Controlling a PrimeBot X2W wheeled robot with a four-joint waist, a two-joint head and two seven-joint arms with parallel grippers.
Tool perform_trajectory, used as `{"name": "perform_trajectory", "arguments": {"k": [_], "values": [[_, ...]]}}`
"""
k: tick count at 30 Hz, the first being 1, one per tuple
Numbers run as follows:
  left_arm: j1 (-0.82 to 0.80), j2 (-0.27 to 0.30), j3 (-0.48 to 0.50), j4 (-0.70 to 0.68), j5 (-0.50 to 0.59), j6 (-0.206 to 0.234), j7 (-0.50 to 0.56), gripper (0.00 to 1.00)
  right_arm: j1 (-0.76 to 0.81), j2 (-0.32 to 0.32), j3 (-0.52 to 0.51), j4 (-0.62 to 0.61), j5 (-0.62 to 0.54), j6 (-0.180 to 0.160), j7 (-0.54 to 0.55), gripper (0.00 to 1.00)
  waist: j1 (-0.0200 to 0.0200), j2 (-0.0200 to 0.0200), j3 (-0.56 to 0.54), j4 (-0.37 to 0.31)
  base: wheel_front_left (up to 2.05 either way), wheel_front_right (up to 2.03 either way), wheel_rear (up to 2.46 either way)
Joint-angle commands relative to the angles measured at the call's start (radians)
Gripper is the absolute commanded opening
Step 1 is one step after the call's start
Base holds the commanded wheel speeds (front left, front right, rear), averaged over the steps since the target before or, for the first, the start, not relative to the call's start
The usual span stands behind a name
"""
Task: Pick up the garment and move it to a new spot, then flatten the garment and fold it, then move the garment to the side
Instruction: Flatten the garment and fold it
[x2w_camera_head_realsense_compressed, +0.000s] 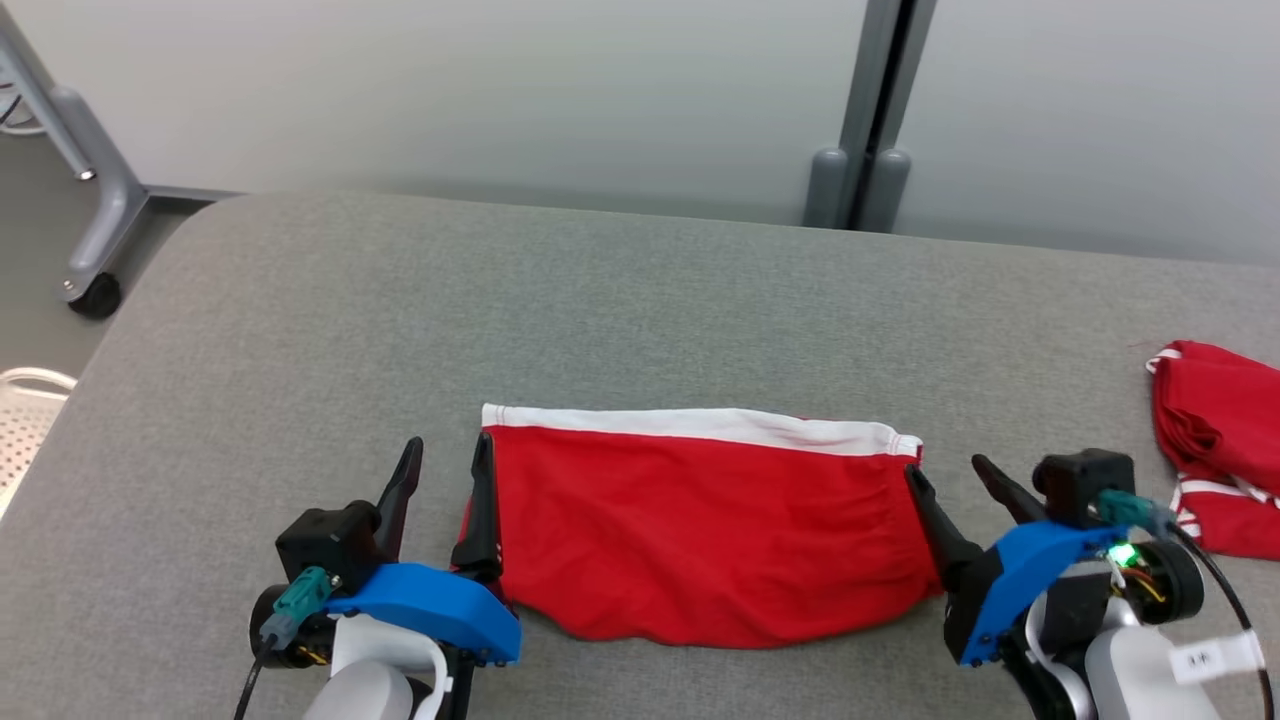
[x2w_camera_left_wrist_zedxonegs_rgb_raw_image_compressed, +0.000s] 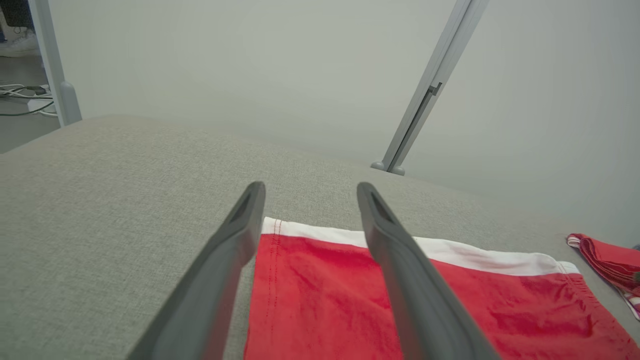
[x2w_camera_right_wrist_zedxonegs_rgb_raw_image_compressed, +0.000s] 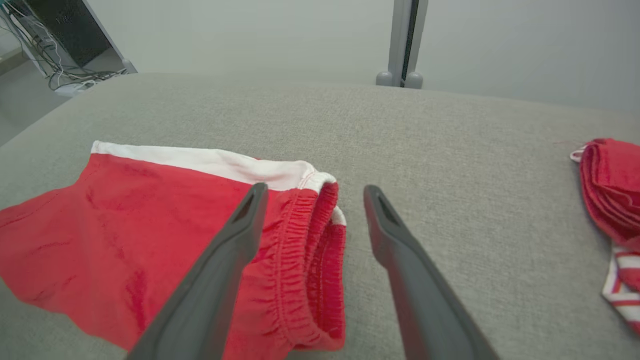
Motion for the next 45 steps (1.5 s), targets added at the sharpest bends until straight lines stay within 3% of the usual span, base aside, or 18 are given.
{"name": "perform_trajectory", "arguments": {"k": [1, 6, 17, 18, 19, 21, 22, 24, 30, 40, 45], "values": [[0.011, -0.007, 0.0, 0.002, -0.005, 0.001, 0.0, 1.0, -0.03, -0.019, -0.001, 0.032, -0.014, 0.0, 0.029, 1.0, -0.0001, -0.0001, 0.006, 0.014, 0.0, 0.0, 0.0], [0.011, -0.018, -0.011, 0.016, -0.008, -0.006, -0.01, 1.0, -0.081, -0.043, -0.014, 0.142, -0.049, 0.0, 0.115, 1.0, -0.0001, -0.0001, 0.01, 0.051, 0.0, 0.0, 0.0], [0.007, -0.031, -0.012, 0.045, -0.013, -0.008, -0.031, 1.0, -0.127, -0.065, -0.002, 0.304, 0.053, 0.0, 0.234, 1.0, -0.0001, -0.0001, 0.027, 0.08, 0.0, 0.0, 0.0], [0.006, -0.032, -0.013, 0.046, -0.014, -0.008, -0.031, 1.0, -0.132, -0.065, 0.005, 0.312, 0.067, 0.0, 0.24, 0.8, -0.0001, -0.0001, 0.029, 0.079, 0.0, 0.0, 0.0], [0.005, -0.033, -0.015, 0.048, -0.014, -0.009, -0.032, 1.0, -0.135, -0.064, 0.013, 0.32, 0.083, 0.0, 0.245, 0.5, -0.0001, -0.0001, 0.031, 0.077, 0.0, 0.0, 0.0], [0.001, -0.032, -0.017, 0.05, -0.014, -0.009, -0.034, 1.0, -0.145, -0.066, 0.029, 0.329, 0.11, 0.0, 0.25, 0.32, -0.0001, -0.0001, 0.034, 0.071, 0.0, 0.0, 0.0], [0.001, -0.032, -0.017, 0.05, -0.014, -0.009, -0.034, 1.0, -0.145, -0.066, 0.029, 0.329, 0.11, 0.0, 0.25, 0.32, -0.0001, -0.0001, 0.034, 0.071, 0.0, 0.0, 0.0], [-0.003, -0.032, -0.017, 0.052, -0.014, -0.009, -0.035, 1.0, -0.158, -0.074, 0.043, 0.334, 0.132, 0.0, 0.253, 0.0, -0.0001, -0.0001, 0.036, 0.063, 0.0, 0.0, 0.0], [-0.009, -0.026, -0.021, 0.05, -0.01, -0.004, -0.034, 1.0, -0.195, -0.125, 0.074, 0.319, 0.214, 0.0, 0.271, 0.0, -0.0001, -0.0001, 0.033, 0.028, 0.0, 0.0, 0.0], [-0.008, -0.022, -0.029, 0.044, -0.011, -0.002, -0.029, 1.0, -0.165, -0.289, 0.021, 0.226, 0.317, 0.0, 0.376, 0.0, -0.0001, -0.0001, 0.038, -0.017, 0.0, 0.0, 0.0], [-0.013, -0.019, -0.033, 0.043, -0.013, -0.001, -0.026, 1.0, -0.142, -0.262, -0.032, 0.187, 0.331, 0.0, 0.414, 0.0, -0.0001, -0.0001, 0.042, -0.027, 0.0, 0.0, 0.0]]}}
